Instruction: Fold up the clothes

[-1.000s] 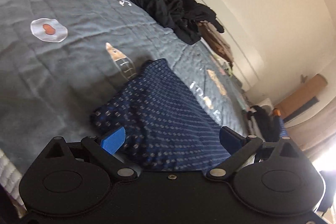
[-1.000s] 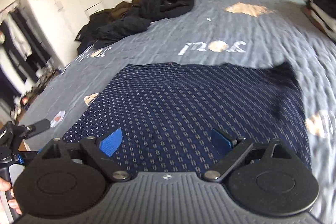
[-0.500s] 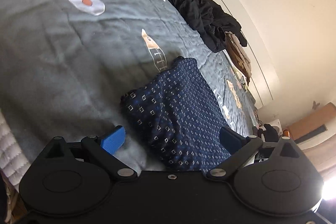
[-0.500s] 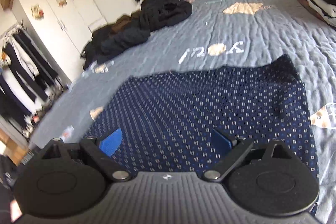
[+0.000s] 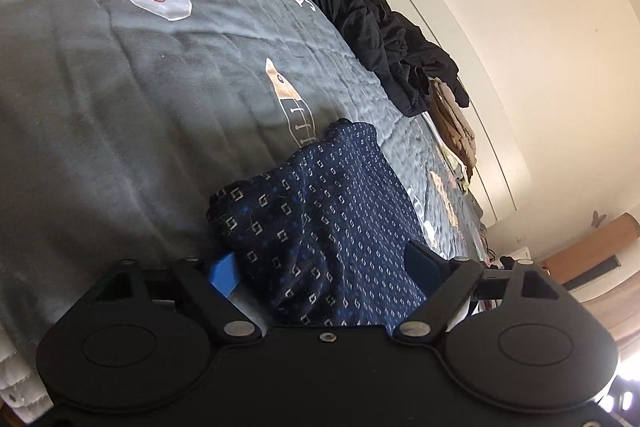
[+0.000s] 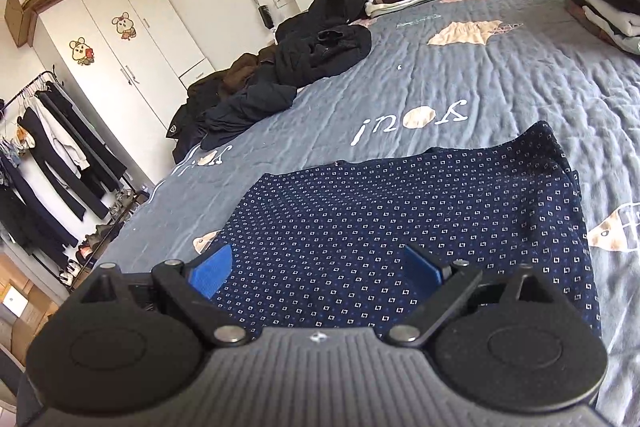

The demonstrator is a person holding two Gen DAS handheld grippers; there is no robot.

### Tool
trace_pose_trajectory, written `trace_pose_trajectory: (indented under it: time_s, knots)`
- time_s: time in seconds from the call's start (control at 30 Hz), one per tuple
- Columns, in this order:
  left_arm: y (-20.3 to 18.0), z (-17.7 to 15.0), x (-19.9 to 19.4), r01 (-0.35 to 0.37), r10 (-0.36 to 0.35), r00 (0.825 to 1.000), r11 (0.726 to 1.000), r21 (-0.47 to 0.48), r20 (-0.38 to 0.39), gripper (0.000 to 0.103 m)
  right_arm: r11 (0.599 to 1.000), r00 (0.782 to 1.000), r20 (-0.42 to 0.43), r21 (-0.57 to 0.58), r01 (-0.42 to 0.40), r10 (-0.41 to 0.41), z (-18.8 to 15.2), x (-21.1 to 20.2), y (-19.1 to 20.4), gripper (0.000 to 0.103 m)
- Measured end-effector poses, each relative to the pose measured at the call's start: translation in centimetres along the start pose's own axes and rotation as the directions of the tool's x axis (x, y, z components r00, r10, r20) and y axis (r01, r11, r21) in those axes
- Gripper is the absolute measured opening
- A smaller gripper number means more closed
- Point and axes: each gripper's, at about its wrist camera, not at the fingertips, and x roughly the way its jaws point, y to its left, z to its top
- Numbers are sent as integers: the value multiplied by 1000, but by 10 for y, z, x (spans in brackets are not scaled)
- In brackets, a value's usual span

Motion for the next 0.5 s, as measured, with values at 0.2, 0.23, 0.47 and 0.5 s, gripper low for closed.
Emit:
trace_pose_trajectory:
  time_s: [0.2, 0.23, 0.47, 0.5]
  knots:
    - [-7, 1, 8, -4, 4, 1000, 999, 34, 12, 80, 1000, 1000, -12, -5, 5, -5, -3, 3, 0, 92]
    - [-8, 2, 10, -4, 4, 1000, 999, 36, 14, 78, 1000, 1000, -13, -7, 5, -5, -3, 3, 0, 92]
    - [-8, 5, 17, -18, 18, 1000, 999, 42, 5, 58, 1000, 1000, -14, -7, 8, -8, -3, 3, -1, 92]
    - [-8, 6, 19, -17, 17, 1000, 999, 47, 0, 52, 1000, 1000, -16, -8, 9, -9, -4, 4, -1, 92]
